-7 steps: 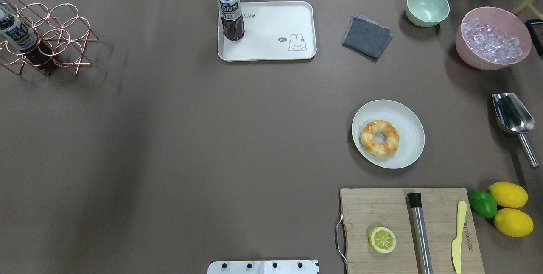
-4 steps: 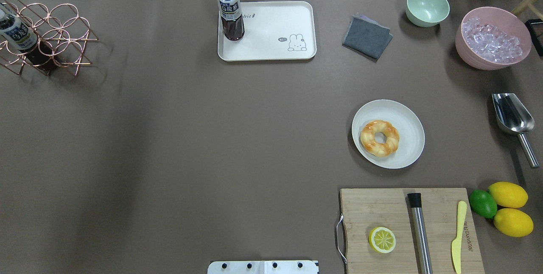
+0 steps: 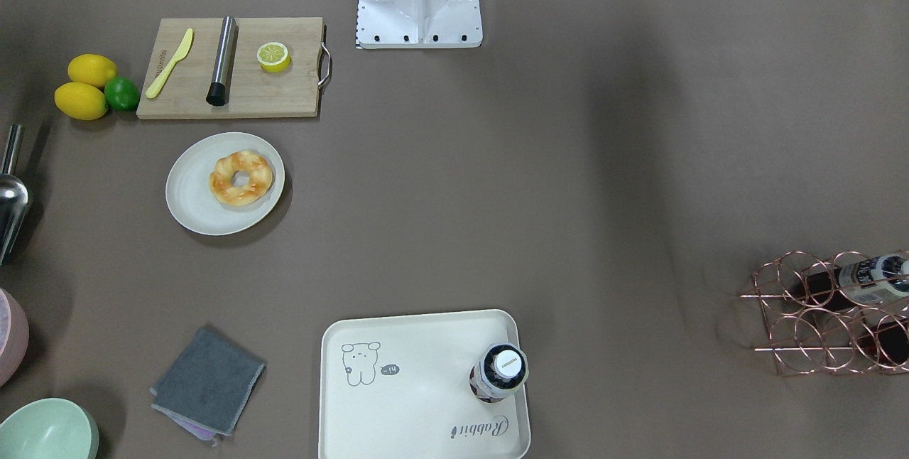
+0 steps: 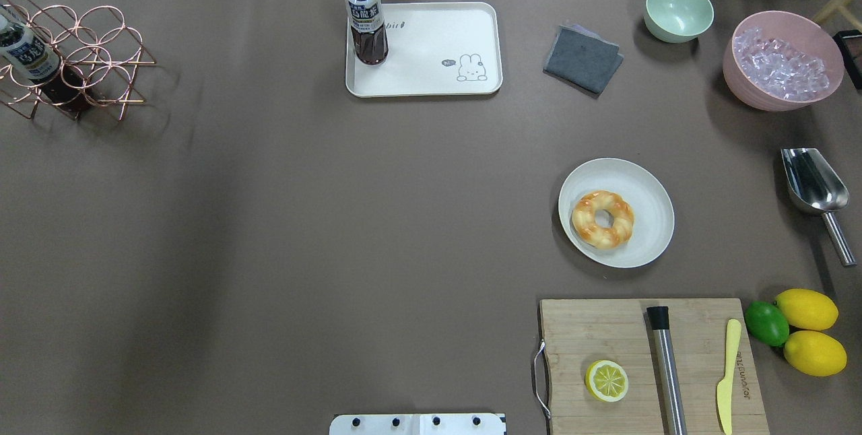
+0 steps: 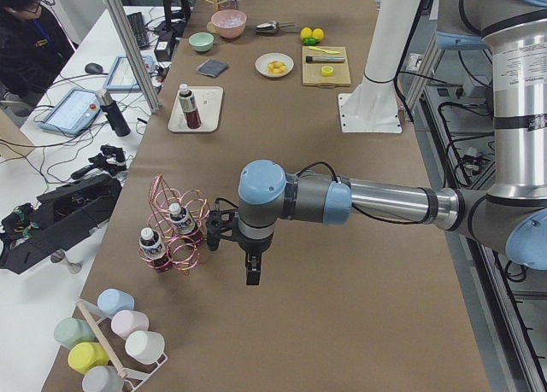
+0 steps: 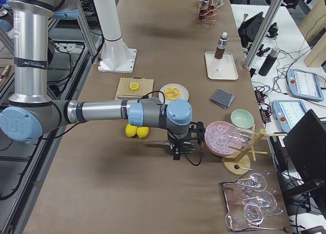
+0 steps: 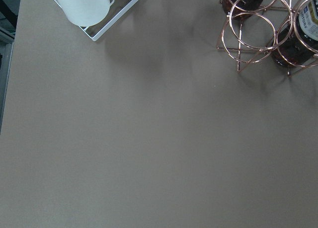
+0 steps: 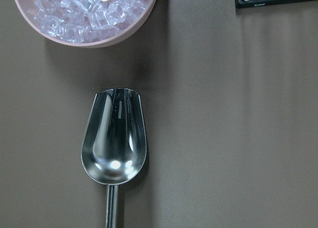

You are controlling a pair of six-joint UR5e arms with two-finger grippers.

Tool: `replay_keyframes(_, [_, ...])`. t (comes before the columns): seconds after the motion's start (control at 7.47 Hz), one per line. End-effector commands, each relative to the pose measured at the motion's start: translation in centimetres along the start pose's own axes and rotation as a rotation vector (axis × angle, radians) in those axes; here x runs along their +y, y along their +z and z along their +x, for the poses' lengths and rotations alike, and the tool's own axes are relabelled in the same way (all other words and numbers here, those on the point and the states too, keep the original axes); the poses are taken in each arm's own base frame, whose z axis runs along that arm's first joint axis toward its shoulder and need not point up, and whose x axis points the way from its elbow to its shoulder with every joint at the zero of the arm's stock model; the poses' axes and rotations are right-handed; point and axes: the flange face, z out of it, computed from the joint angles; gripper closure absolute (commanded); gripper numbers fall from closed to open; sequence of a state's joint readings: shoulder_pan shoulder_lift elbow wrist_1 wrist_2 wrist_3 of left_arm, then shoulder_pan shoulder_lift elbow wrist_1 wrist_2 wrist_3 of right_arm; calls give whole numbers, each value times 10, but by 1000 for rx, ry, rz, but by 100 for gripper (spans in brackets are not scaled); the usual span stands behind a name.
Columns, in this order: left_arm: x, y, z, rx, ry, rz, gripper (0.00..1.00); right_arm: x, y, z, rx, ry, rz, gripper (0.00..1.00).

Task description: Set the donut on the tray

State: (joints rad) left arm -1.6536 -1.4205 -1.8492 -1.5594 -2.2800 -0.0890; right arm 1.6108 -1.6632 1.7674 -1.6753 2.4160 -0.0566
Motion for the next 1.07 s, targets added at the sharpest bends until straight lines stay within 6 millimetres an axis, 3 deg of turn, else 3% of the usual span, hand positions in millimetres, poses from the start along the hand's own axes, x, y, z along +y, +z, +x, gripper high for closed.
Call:
replay_keyframes(0.0, [0,0,1,1,0,2,2,1,1,1,0,-1,-1,0])
replay_keyframes(0.94, [-1,2,0,1,-6,-2,2,-2,-5,-6,-2,-8,12,0])
